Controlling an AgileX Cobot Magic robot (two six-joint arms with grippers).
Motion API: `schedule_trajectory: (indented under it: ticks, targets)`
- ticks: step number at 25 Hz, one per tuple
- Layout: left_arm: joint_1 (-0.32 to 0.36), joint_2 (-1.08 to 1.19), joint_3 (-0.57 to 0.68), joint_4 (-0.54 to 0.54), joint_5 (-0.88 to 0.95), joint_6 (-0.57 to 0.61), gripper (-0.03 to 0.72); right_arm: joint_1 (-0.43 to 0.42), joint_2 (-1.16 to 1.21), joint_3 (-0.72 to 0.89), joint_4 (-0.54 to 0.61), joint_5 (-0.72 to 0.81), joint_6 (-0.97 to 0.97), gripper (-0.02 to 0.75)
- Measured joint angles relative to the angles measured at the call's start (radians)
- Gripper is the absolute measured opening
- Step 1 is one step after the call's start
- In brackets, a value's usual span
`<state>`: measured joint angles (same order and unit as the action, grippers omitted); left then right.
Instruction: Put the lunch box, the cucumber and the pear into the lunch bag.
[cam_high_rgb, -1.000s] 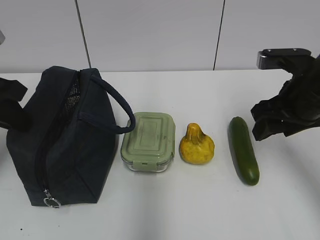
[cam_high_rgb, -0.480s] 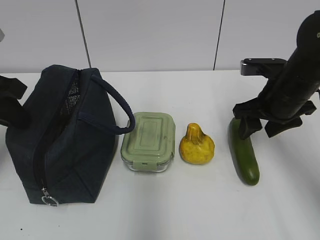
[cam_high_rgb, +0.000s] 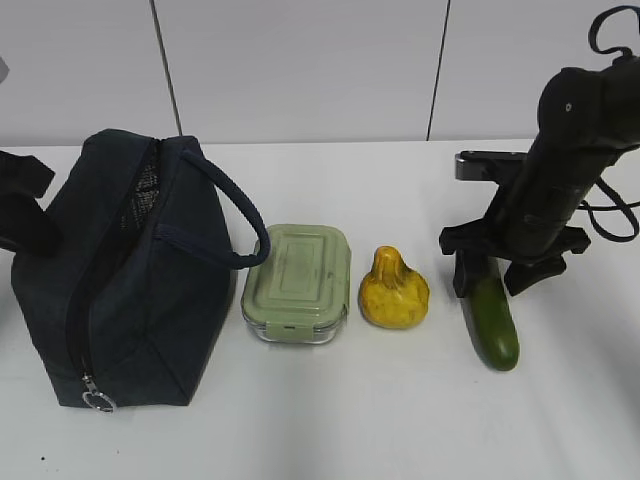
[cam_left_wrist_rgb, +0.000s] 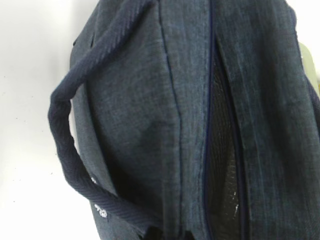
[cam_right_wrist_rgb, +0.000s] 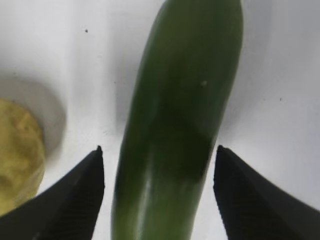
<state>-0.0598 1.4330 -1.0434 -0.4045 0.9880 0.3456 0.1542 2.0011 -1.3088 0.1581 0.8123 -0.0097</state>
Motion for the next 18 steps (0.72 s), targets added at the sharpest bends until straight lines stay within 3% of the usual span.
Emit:
schedule_trajectory:
  ticks: [6, 12, 18]
  targets:
    - [0.0, 0.0, 0.0, 0.001, -0.001, 0.0, 0.015, 0.0, 0.055, -0.009, -0.002, 0.032, 0.002, 0.519]
    - [0.0, 0.0, 0.0, 0.001, -0.001, 0.0, 0.015, 0.0, 0.049, -0.009, -0.018, 0.063, 0.0, 0.418]
    - [0.0, 0.0, 0.0, 0.001, -0.004, 0.0, 0.015, 0.0, -0.083, -0.087, 0.015, 0.105, -0.05, 0.41]
